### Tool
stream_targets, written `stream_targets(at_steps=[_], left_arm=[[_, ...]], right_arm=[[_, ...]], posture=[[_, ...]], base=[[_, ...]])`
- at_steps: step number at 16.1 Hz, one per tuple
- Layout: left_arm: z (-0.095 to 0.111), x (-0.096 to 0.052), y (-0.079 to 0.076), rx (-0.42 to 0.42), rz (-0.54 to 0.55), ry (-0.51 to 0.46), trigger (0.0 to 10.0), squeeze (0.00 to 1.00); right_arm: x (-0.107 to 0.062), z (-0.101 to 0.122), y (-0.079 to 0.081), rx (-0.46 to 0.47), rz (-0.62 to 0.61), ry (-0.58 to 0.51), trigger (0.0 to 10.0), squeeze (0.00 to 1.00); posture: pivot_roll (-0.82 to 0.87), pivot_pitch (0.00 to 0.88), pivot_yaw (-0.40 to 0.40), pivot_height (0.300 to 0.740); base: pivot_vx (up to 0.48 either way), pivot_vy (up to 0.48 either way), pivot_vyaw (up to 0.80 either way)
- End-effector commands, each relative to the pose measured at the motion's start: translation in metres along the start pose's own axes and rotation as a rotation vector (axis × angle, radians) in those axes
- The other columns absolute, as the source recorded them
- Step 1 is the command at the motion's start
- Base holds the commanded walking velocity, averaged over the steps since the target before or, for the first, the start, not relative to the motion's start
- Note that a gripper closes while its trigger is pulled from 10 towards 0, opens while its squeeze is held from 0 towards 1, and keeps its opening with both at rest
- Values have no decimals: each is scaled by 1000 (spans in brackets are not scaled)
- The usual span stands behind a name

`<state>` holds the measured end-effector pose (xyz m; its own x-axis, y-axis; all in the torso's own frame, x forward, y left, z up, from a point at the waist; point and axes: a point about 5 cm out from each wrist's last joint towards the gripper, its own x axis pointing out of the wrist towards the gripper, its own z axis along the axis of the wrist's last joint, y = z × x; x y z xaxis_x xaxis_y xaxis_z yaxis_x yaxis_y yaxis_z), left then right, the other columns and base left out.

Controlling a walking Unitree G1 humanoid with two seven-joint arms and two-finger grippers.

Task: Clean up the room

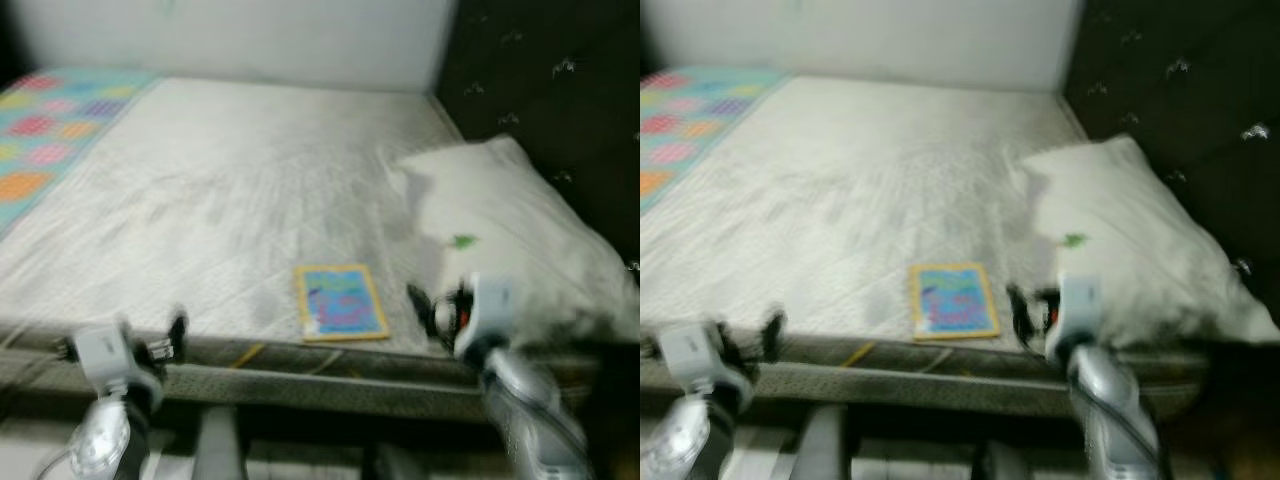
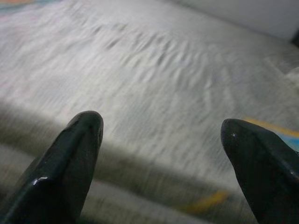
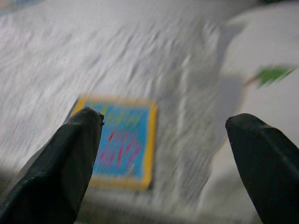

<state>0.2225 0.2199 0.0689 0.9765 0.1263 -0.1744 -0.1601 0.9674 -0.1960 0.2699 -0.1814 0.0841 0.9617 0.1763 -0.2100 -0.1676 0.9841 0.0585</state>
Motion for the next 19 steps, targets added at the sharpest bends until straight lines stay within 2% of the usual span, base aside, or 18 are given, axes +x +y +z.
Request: stream_targets(at_steps=[1,14,19], left_arm=[[14,6,-2,21,-7,-54,10000,0],[16,7,-3,-15,-18,-60,10000,0],[17,7,-5,-24,-33,-66,10000,0]], right_arm=[[5,14,2,-20,17,-46,10000,0],[6,14,3,-25,23,-45,10000,0],[7,15,3,-28,21,-44,10000,0]], posture=[[-17,28,-79,595],[-18,36,-80,575],[-22,39,-80,575]], base=[[0,0,0],[0,0,0],[309,0,0]])
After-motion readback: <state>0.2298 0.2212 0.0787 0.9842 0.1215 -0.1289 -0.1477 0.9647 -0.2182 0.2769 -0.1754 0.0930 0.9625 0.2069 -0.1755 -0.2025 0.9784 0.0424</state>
